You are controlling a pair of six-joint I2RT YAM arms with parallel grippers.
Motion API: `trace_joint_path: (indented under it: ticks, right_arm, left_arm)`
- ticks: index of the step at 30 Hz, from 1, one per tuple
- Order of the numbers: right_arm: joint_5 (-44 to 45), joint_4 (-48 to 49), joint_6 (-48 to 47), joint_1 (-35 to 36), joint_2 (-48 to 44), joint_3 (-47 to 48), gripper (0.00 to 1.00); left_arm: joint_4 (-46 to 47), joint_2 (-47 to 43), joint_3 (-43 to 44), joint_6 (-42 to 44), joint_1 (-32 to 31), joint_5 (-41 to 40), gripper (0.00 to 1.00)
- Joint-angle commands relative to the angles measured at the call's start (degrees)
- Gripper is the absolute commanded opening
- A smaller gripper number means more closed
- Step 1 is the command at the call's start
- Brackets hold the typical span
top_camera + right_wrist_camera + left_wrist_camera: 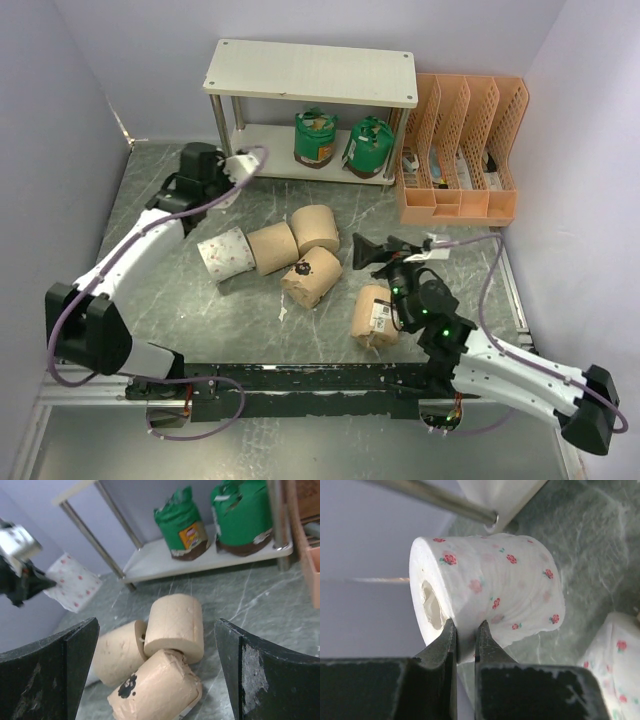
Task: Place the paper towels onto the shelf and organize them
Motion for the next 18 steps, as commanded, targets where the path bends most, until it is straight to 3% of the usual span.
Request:
trace_joint_path:
  ticks: [1,7,12,18]
  right_arm:
    - [8.41,-8.02,-0.77,-0.17,-8.96,0.16,1.00]
    - [11.69,-14.01,-1.22,-0.11,-19.40,-1.07,1.00]
    - [12.38,-17.69,-1.48,-0.15,-22.79,-0.68,1.00]
    - [13.67,-18.83,-3.20,-0.15,-25.16,-0.84,1.00]
  left_arm:
    - [13.16,3.89,2.55,9.90,-8.83,-12.42,0.07]
    - [33.74,10.75,-1.95,20.27,-18.13,-18.26,0.07]
    - [36.79,21.05,4.89,21.94,-18.75,-15.66,0.07]
    - [48.43,32.84,10.69,30.20,-17.88,-16.05,0.07]
